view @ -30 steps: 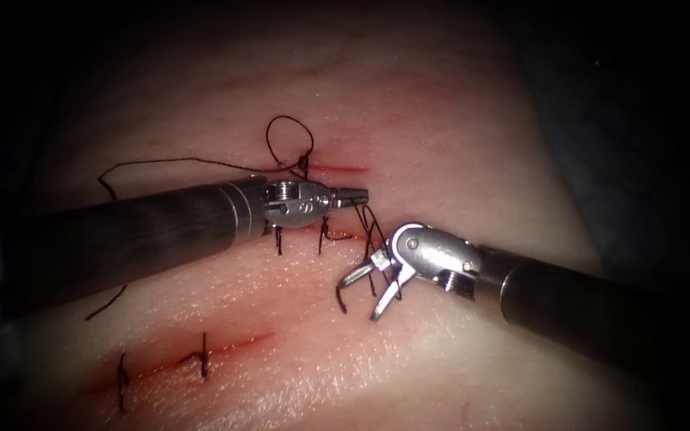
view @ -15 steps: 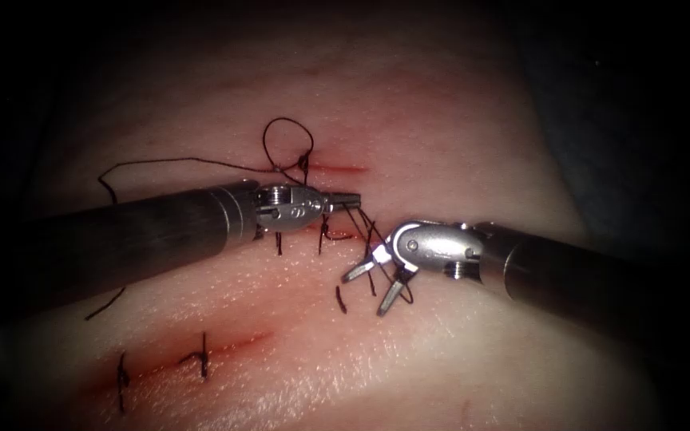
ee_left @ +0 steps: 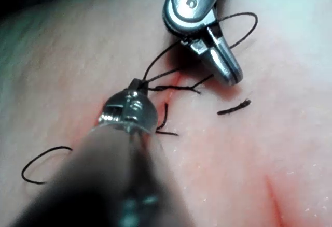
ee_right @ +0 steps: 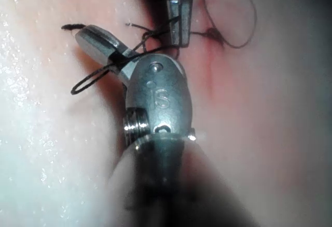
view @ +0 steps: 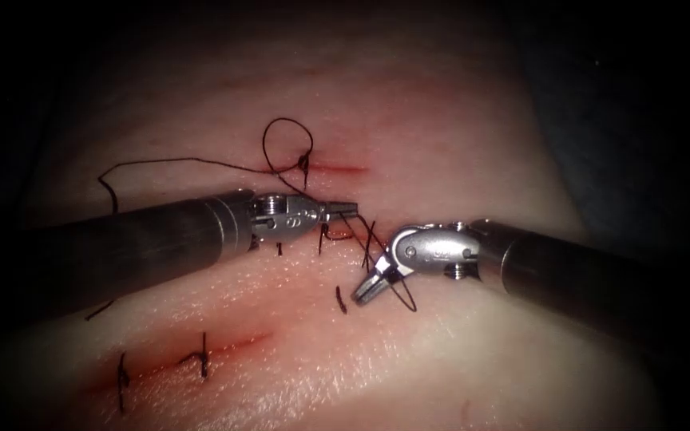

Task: Wound Closure
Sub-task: Grab the tail end of the suture with the right tool, then tighten the knot by moving the left arm down and the right arm up.

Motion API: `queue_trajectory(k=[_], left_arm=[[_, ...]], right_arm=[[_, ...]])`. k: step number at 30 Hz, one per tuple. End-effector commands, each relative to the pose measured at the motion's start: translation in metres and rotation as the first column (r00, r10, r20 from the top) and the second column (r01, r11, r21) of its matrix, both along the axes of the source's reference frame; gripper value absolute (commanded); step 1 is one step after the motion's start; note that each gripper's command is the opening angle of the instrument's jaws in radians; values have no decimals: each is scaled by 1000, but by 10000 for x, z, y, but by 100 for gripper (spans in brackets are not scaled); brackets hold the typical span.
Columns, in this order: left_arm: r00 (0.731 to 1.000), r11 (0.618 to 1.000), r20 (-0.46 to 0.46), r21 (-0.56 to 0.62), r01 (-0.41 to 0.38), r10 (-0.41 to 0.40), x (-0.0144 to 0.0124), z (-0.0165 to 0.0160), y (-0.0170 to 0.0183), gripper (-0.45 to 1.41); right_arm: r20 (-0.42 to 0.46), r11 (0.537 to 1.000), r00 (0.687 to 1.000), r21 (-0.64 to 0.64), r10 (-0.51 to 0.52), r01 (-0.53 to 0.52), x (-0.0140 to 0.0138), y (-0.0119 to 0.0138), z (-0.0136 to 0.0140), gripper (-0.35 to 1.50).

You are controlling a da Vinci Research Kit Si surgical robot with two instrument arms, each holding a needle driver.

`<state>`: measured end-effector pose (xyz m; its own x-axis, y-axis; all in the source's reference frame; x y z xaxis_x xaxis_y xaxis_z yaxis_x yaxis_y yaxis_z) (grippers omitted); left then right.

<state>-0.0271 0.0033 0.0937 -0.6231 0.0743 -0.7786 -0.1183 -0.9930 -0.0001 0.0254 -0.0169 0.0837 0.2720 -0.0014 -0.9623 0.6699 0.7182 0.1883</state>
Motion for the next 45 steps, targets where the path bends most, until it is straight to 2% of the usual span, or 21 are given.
queue_trajectory(k=[1, 8, 16, 17, 19, 20, 23, 24, 26, 29, 35, 45], left_arm=[[1000, 1000, -5, -4, 1, -1, -4, 4, 2, -45], [999, 1000, -43, -25, 1, -2, 11, -3, -26, -45], [998, 1000, -70, -31, 2, -4, 42, -11, -106, -45], [997, 1000, -79, -9, 3, -4, 51, -19, -126, -45], [998, 1000, -61, 13, 3, -2, 55, -24, -134, -45], [999, 999, -34, 45, -6, 8, 65, -37, -153, -45], [1000, 998, -27, 64, -11, 13, 72, -49, -169, -45], [999, 995, -9, 92, -35, 36, 78, -64, -190, -45], [999, 993, 1, 103, -51, 51, 80, -71, -199, -45], [992, 979, 36, 157, -127, 123, 89, -108, -243, -45], [982, 962, 56, 197, -187, 179, 107, -144, -265, -45], [969, 929, 66, 274, -249, 240, 139, -175, -284, -45]], right_arm=[[4, 1000, 1000, 9, 4, -4, 8, 8, 1, -35], [-33, 995, 998, 80, 59, -56, 2, 26, -5, -35], [-49, 976, 991, 182, 127, -117, -6, 53, -1, -35], [-44, 971, 989, 203, 138, -127, -8, 57, 2, -35], [-43, 969, 989, 210, 142, -130, -8, 59, 4, -35], [-37, 963, 987, 228, 154, -142, -10, 63, 9, -35], [-32, 956, 986, 250, 166, -153, -11, 66, 13, -35], [-23, 948, 984, 273, 175, -162, -12, 70, 18, -35], [-20, 946, 984, 279, 177, -164, -12, 72, 20, -35], [-10, 939, 982, 296, 186, -175, -16, 82, 32, -35], [1, 937, 980, 293, 199, -191, -20, 94, 49, -35], [3, 941, 980, 280, 199, -192, -25, 104, 74, -35]])
